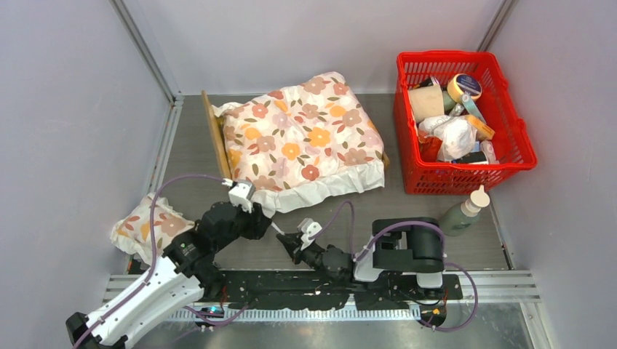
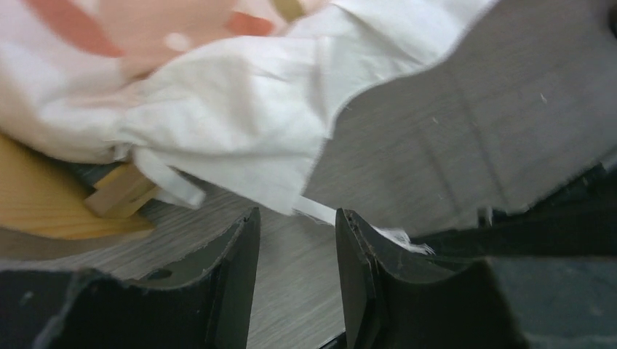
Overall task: Set up the pet bed
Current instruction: Tie the ropes to the bed frame.
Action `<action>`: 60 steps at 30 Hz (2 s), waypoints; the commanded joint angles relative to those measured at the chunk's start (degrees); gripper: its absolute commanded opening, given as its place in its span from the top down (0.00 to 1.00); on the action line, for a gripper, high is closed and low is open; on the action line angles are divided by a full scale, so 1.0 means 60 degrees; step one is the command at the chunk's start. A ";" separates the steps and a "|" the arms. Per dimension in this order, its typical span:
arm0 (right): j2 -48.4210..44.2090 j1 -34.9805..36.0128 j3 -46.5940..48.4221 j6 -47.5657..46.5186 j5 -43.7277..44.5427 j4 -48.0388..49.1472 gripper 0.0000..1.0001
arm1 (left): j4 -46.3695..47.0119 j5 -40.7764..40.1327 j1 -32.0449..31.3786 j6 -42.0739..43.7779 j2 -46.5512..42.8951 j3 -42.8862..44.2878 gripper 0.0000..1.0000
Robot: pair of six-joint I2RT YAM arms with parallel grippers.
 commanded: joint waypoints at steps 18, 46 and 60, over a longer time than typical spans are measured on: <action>-0.2075 -0.0595 0.0285 0.0116 -0.1403 -0.0610 0.95 | -0.0153 0.3962 -0.0051 0.9384 0.0743 0.0372 0.52; -0.3295 -0.0022 -0.1140 0.3127 -0.0486 -0.3153 0.61 | -0.1912 0.0938 0.0008 -0.0332 0.1157 0.2266 0.52; -0.1095 -0.0336 0.2007 0.2263 0.0260 -0.4344 0.47 | -0.4154 -0.2714 0.1991 0.0348 0.0569 0.4509 0.33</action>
